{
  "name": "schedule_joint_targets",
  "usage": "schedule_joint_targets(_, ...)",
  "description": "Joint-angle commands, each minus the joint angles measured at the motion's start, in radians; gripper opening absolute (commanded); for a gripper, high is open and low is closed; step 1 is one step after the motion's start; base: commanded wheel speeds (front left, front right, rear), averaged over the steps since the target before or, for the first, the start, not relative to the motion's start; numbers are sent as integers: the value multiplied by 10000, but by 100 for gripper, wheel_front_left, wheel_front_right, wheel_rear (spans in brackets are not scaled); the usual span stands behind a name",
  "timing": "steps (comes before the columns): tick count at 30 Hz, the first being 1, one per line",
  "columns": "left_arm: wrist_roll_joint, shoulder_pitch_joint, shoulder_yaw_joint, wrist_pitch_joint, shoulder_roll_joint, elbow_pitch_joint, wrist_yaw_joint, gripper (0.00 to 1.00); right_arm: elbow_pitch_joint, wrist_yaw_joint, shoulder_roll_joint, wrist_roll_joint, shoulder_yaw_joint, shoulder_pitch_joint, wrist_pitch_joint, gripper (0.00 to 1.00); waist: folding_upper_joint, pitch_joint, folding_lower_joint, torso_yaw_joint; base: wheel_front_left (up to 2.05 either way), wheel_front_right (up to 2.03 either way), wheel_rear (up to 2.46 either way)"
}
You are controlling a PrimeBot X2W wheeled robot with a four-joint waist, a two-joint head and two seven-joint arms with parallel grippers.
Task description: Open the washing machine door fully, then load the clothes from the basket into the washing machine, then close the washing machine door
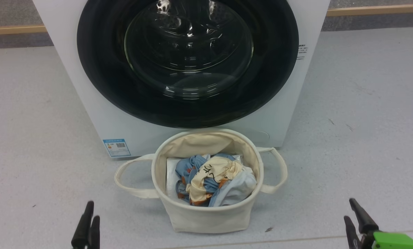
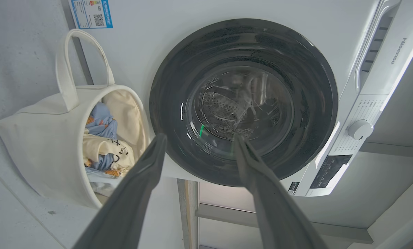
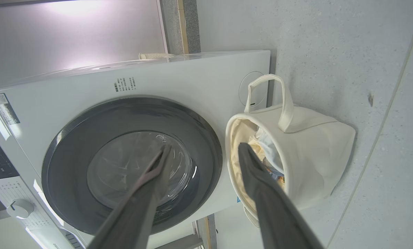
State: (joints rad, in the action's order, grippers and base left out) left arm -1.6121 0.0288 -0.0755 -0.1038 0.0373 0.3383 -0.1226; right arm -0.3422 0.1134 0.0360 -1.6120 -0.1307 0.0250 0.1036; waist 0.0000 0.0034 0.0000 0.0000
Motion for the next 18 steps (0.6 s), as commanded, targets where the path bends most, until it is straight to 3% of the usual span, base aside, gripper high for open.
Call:
schedule_joint_targets(1,5,255,6,69,42,-229,4,100,234,9,41,82,2,241,-67,100,0,8,1,2,0,0,0)
schedule_joint_targets(5,66,369,10,186,45,-143,17,100,212,14,44,221,-24,354,-184,100,0,-13,22,25,0,0,0)
schedule_joint_targets(10,249,518,-56,333,49,-50,43,100,311,21,48,409,-54,452,-331,100,0,8,2,46,0,0,0)
schedule_joint_targets(18,673,793,-276,596,55,10,80,100,504,33,56,952,-195,637,-594,100,0,35,0,84,0,0,0)
